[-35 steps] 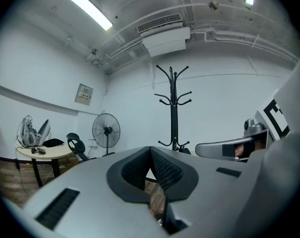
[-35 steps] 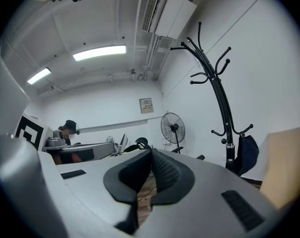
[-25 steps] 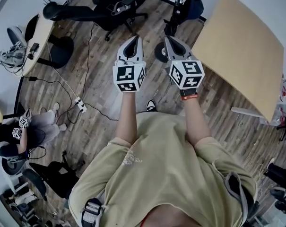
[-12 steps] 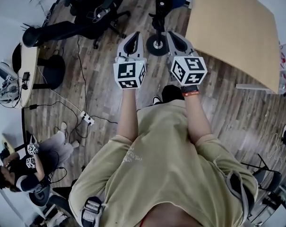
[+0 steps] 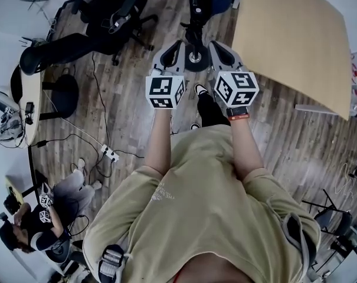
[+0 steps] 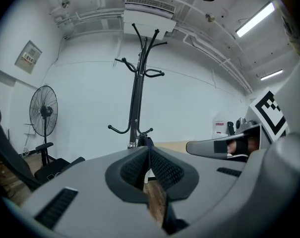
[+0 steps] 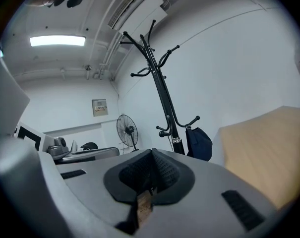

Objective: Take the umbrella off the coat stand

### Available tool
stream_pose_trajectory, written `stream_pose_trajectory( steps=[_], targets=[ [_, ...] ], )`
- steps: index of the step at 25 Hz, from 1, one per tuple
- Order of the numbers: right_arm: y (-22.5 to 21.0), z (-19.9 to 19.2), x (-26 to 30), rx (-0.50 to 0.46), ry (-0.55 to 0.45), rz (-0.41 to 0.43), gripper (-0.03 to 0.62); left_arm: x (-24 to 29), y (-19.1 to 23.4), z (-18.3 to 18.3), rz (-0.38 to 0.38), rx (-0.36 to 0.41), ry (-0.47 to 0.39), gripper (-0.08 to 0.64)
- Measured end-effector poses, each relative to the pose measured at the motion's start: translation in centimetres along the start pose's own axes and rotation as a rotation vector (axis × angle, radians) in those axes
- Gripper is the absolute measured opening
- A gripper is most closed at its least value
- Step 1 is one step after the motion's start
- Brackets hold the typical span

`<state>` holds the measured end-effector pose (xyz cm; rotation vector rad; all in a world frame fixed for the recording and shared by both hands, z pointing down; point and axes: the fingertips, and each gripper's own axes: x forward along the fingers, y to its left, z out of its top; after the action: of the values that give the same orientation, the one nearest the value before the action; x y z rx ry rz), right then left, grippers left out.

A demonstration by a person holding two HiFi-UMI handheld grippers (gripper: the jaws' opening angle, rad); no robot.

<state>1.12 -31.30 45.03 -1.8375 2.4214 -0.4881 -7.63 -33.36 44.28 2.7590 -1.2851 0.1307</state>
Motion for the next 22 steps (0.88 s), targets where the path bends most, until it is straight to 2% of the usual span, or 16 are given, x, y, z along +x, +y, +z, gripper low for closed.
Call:
stream_pose_trajectory(
  steps=[4, 11, 14, 18, 22],
  targets=[
    [-2.3, 0.5, 1.8, 0.014, -0.005, -0.017, 0.015, 2.8, 0.6, -1.0, -0.026, 0.001, 0.026, 0.025],
    [-4.1, 0.2, 4.9, 0.017, 0.031, -0.011, 0.015, 6.2, 3.0, -2.3, -0.047, -0.048, 0.052, 0.044],
    [-4.5, 0.0, 5.9, 0.015, 0.041, 0.003, 0.015, 7.3, 3.6, -3.3, -0.062, -0.044, 0.071, 0.053],
    [-5.0, -0.4, 7.6, 0.006, 0.071, 0.025, 0.015, 9.0, 4.6, -4.6, -0.095, -0.099, 0.088, 0.077],
    [-5.8, -0.6, 9.9, 0.006, 0.085, 0.044, 0.015, 11.1, 5.9, -5.4, -0.118, -0.115, 0.097, 0.097]
  ],
)
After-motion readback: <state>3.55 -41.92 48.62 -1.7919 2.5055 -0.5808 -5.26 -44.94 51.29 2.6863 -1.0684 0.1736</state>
